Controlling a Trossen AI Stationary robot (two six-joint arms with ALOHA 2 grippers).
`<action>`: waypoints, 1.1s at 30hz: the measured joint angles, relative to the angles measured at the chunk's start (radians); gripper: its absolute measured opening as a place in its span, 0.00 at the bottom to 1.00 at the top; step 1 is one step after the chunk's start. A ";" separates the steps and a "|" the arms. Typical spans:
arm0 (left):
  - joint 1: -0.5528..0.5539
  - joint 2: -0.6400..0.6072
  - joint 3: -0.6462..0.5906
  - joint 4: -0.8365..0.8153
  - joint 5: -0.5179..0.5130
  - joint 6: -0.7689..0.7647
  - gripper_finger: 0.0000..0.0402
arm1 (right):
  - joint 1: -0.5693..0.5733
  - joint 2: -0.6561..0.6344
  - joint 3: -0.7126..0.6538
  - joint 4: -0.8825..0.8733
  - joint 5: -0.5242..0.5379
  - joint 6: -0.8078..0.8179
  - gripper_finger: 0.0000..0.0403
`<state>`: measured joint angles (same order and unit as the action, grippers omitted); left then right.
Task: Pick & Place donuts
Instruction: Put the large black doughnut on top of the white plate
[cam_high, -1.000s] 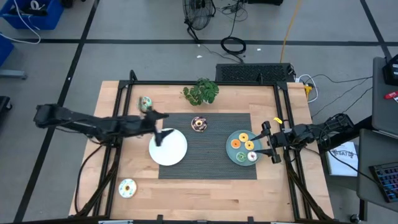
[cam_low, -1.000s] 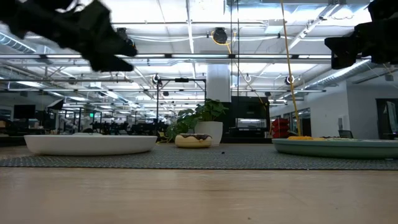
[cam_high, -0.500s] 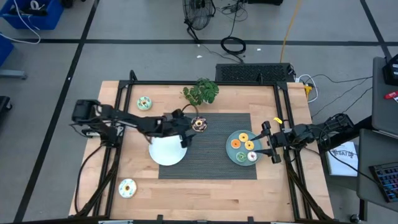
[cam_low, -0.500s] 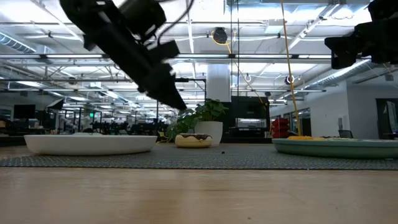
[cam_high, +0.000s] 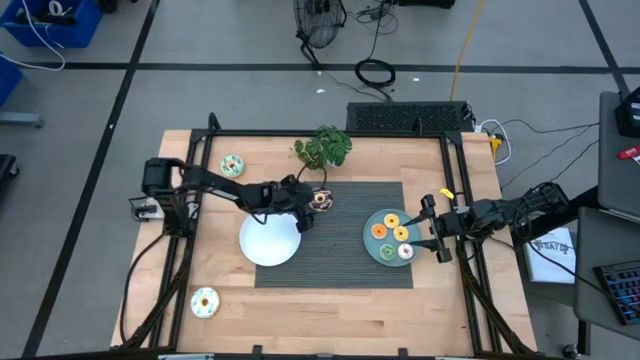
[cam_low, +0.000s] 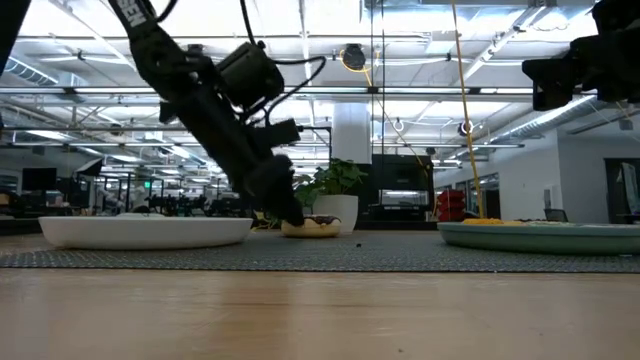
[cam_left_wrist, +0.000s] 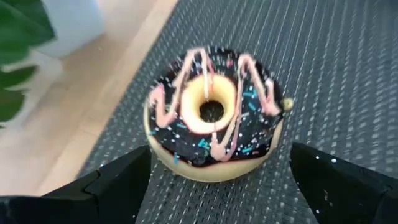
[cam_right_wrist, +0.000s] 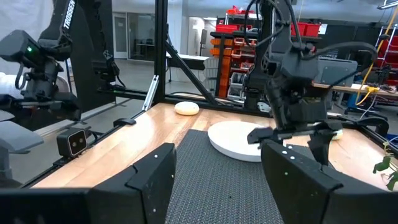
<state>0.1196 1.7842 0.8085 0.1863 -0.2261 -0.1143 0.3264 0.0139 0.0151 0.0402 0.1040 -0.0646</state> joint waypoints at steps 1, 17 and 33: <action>0.000 0.016 0.000 0.011 0.000 0.005 0.94 | 0.000 0.000 0.000 0.000 0.000 0.000 0.56; 0.005 0.047 -0.001 0.058 -0.061 0.051 0.94 | 0.000 0.000 0.000 0.000 0.000 0.000 0.55; 0.003 0.047 -0.001 0.072 0.010 0.039 0.58 | 0.000 0.000 0.000 0.000 0.000 0.000 0.55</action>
<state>0.1230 1.8309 0.8074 0.2586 -0.2161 -0.0748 0.3264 0.0136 0.0151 0.0406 0.1040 -0.0643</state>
